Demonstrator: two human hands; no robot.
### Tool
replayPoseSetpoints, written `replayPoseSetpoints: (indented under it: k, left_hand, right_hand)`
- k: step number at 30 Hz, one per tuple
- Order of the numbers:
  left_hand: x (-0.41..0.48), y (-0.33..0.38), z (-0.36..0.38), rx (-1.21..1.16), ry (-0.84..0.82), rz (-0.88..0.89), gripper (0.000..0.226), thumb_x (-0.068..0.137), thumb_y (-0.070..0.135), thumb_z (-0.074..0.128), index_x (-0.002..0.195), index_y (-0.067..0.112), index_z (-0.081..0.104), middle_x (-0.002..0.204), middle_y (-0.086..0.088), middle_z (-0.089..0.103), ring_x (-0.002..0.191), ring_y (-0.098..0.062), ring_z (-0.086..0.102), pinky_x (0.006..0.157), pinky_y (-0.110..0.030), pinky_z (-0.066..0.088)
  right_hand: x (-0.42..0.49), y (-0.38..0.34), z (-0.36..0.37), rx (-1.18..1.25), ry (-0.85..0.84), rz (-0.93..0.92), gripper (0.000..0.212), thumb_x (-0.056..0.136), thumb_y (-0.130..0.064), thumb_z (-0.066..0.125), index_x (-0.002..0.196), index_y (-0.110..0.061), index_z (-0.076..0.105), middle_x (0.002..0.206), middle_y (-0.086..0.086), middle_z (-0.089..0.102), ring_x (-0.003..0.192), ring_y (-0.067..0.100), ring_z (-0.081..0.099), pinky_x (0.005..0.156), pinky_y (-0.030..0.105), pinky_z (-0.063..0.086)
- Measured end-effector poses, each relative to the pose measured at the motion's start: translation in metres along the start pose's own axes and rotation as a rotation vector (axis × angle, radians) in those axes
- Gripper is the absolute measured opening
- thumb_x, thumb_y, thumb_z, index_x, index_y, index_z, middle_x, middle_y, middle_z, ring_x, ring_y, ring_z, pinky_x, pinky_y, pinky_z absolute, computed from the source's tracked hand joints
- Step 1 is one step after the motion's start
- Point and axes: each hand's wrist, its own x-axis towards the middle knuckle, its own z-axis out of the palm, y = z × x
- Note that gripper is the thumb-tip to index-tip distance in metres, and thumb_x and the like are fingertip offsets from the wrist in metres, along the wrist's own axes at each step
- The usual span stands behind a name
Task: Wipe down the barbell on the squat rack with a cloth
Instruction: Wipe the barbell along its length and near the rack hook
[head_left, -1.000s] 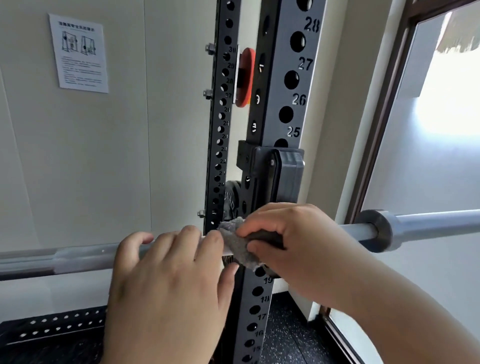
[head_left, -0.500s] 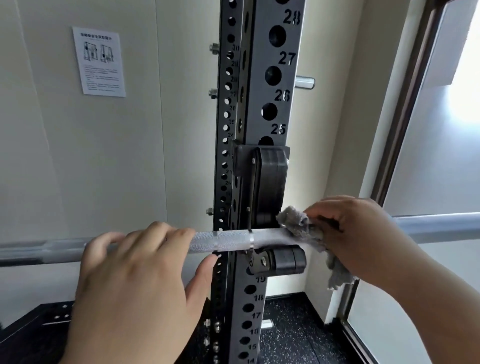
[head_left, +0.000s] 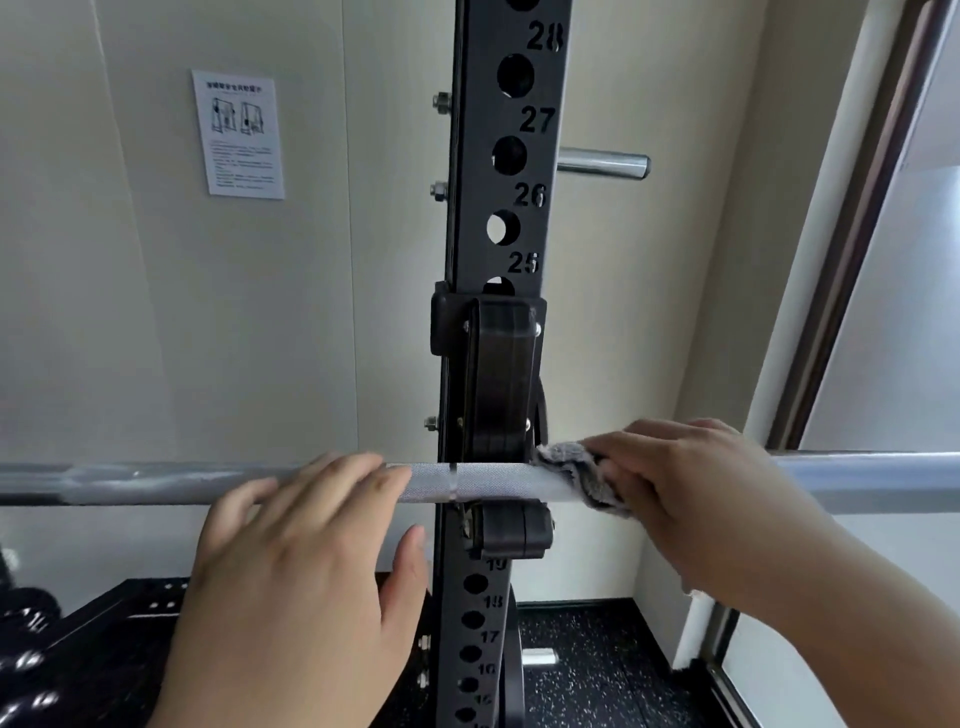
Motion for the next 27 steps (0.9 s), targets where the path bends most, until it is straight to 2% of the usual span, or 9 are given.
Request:
replayPoseSetpoints:
  k: [1, 3, 7, 10, 17, 20, 22, 25, 27]
  left_hand:
    - [-0.001, -0.001, -0.001, -0.006, -0.016, -0.007, 0.046, 0.089, 0.047, 0.047, 0.117, 0.023, 0.075, 0.123, 0.007, 0.072, 0.112, -0.02, 0.07, 0.1, -0.048, 0.041]
    - [-0.004, -0.004, -0.002, -0.008, -0.037, -0.033, 0.048, 0.089, 0.05, 0.047, 0.12, 0.025, 0.074, 0.127, 0.009, 0.07, 0.116, -0.017, 0.066, 0.104, -0.046, 0.038]
    - [-0.01, -0.018, -0.008, 0.038, -0.039, -0.114, 0.051, 0.088, 0.053, 0.048, 0.12, 0.024, 0.075, 0.13, 0.005, 0.071, 0.122, -0.022, 0.067, 0.108, -0.05, 0.039]
    - [-0.015, -0.036, -0.015, 0.08, -0.023, -0.163, 0.053, 0.087, 0.054, 0.048, 0.119, 0.022, 0.076, 0.13, 0.003, 0.071, 0.126, -0.023, 0.066, 0.108, -0.054, 0.04]
    - [-0.028, -0.065, -0.029, 0.123, -0.009, -0.132, 0.052, 0.09, 0.053, 0.051, 0.121, 0.02, 0.076, 0.133, 0.004, 0.07, 0.131, -0.02, 0.063, 0.112, -0.053, 0.04]
    - [-0.03, -0.08, -0.033, 0.127, -0.002, -0.139, 0.052, 0.089, 0.053, 0.051, 0.119, 0.02, 0.077, 0.132, 0.004, 0.071, 0.125, -0.02, 0.066, 0.112, -0.05, 0.039]
    - [-0.031, -0.089, -0.035, 0.127, 0.019, -0.138, 0.05, 0.089, 0.053, 0.052, 0.117, 0.02, 0.077, 0.13, 0.004, 0.071, 0.12, -0.02, 0.068, 0.11, -0.046, 0.038]
    - [-0.031, -0.102, -0.038, 0.136, 0.012, -0.128, 0.05, 0.089, 0.053, 0.051, 0.119, 0.021, 0.076, 0.13, 0.005, 0.07, 0.12, -0.019, 0.066, 0.11, -0.045, 0.037]
    - [-0.031, -0.117, -0.043, 0.15, -0.002, -0.148, 0.052, 0.091, 0.055, 0.05, 0.123, 0.021, 0.074, 0.133, 0.006, 0.069, 0.122, -0.019, 0.065, 0.111, -0.045, 0.036]
  right_hand:
    - [0.004, -0.004, -0.001, 0.016, 0.001, -0.021, 0.049, 0.099, -0.053, 0.018, 0.117, -0.048, 0.063, 0.097, -0.026, 0.066, 0.079, 0.005, 0.066, 0.068, 0.017, 0.042]
    - [0.013, -0.013, -0.001, 0.103, 0.01, -0.079, 0.043, 0.097, -0.059, 0.027, 0.113, -0.049, 0.066, 0.094, -0.026, 0.066, 0.078, -0.001, 0.062, 0.06, 0.013, 0.037]
    - [0.031, -0.024, -0.003, 0.325, 0.037, -0.144, 0.015, 0.091, -0.048, 0.066, 0.101, -0.045, 0.076, 0.09, -0.027, 0.07, 0.085, -0.01, 0.062, 0.072, 0.018, 0.05]
    - [0.042, -0.034, -0.004, 0.384, 0.091, -0.193, 0.006, 0.084, -0.041, 0.076, 0.089, -0.043, 0.079, 0.087, -0.03, 0.07, 0.093, -0.005, 0.063, 0.079, 0.018, 0.049]
    - [0.067, -0.091, -0.005, 0.424, -0.057, -0.228, 0.01, 0.088, -0.04, 0.077, 0.081, -0.046, 0.078, 0.083, -0.038, 0.069, 0.084, -0.015, 0.064, 0.078, 0.005, 0.047]
    - [0.075, -0.119, -0.004, 0.354, -0.114, -0.245, 0.018, 0.094, -0.035, 0.07, 0.079, -0.043, 0.077, 0.076, -0.029, 0.071, 0.079, -0.01, 0.065, 0.069, 0.008, 0.048]
    - [0.078, -0.143, -0.004, 0.292, -0.158, -0.299, 0.021, 0.094, -0.03, 0.067, 0.077, -0.04, 0.073, 0.077, -0.025, 0.07, 0.08, -0.005, 0.065, 0.074, 0.01, 0.049]
    - [0.081, -0.171, 0.005, 0.268, -0.166, -0.399, 0.014, 0.088, -0.023, 0.065, 0.084, -0.036, 0.066, 0.091, -0.021, 0.065, 0.091, 0.001, 0.062, 0.084, 0.023, 0.052]
    - [0.08, -0.174, 0.013, 0.224, -0.158, -0.379, 0.012, 0.093, -0.033, 0.061, 0.103, -0.04, 0.063, 0.104, -0.022, 0.061, 0.097, 0.002, 0.062, 0.085, 0.024, 0.053]
